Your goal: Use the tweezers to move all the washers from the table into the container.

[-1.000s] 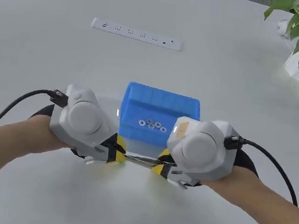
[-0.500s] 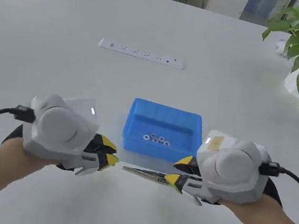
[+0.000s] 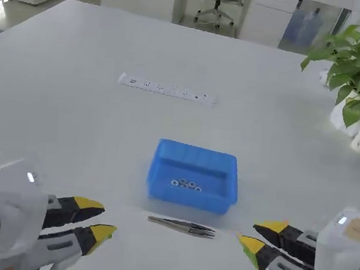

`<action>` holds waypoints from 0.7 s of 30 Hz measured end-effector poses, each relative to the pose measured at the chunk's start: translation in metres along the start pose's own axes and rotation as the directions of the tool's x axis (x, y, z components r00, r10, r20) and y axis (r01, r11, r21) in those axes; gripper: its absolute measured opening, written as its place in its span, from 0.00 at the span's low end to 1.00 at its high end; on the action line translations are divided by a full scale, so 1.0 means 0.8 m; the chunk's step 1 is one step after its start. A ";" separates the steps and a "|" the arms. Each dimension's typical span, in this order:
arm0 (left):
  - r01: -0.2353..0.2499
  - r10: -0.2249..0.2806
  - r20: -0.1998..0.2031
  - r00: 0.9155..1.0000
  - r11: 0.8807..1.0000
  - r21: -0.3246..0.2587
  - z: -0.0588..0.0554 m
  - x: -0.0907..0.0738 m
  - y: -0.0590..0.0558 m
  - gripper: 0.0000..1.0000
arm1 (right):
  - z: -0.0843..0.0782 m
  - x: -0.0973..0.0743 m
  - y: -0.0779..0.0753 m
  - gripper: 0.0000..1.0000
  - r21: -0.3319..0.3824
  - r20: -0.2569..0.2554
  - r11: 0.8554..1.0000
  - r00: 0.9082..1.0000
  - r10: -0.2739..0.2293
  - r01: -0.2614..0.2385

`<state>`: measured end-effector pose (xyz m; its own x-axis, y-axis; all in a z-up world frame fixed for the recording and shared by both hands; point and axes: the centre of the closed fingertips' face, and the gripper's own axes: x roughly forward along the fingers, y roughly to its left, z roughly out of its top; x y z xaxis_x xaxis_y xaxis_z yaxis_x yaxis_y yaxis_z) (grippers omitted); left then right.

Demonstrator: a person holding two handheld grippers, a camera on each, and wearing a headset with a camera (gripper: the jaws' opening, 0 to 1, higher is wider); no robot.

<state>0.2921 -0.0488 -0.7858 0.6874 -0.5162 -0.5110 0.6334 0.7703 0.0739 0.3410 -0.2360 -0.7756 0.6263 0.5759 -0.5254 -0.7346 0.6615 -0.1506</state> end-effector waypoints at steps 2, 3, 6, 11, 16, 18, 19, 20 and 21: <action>-0.006 0.006 -0.006 1.000 1.000 0.013 -0.004 -0.006 -0.005 0.22 | 0.003 -0.013 0.001 0.17 0.036 0.031 0.999 0.999 -0.030 0.028; -0.009 0.009 -0.007 1.000 1.000 0.010 -0.003 -0.008 -0.008 0.24 | 0.003 -0.015 0.002 0.17 0.041 0.037 0.999 0.999 -0.032 0.030; -0.018 0.019 0.012 1.000 0.999 -0.034 0.001 -0.015 -0.018 0.27 | 0.002 -0.031 0.005 0.17 0.069 0.068 0.996 0.996 -0.066 0.061; -0.038 0.042 0.038 0.998 0.995 -0.091 0.005 -0.022 -0.028 0.31 | 0.002 -0.044 0.012 0.17 0.117 0.106 0.991 0.991 -0.078 0.066; -0.020 0.021 0.005 1.000 0.997 -0.079 -0.002 -0.020 -0.041 0.36 | 0.007 -0.048 0.017 0.20 0.129 0.115 0.990 0.991 -0.070 0.055; -0.017 0.018 0.011 1.000 0.996 -0.087 -0.001 -0.021 -0.042 0.38 | 0.008 -0.049 0.018 0.23 0.139 0.119 0.989 0.991 -0.066 0.049; -0.019 0.021 0.022 1.000 0.995 -0.101 0.002 -0.022 -0.042 0.40 | 0.009 -0.049 0.019 0.25 0.148 0.124 0.988 0.990 -0.062 0.043; -0.021 0.024 0.024 0.999 0.994 -0.106 0.002 -0.022 -0.042 0.42 | 0.009 -0.050 0.020 0.28 0.156 0.124 0.987 0.990 -0.059 0.039; -0.022 0.025 0.024 0.999 0.994 -0.111 0.002 -0.023 -0.041 0.43 | 0.008 -0.050 0.022 0.29 0.164 0.121 0.986 0.991 -0.054 0.034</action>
<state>0.2596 -0.0654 -0.7776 0.7110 -0.5058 -0.4885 0.5749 0.8182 -0.0104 0.3047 -0.2443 -0.7518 0.6924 0.5932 -0.4108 -0.6603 0.7505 -0.0292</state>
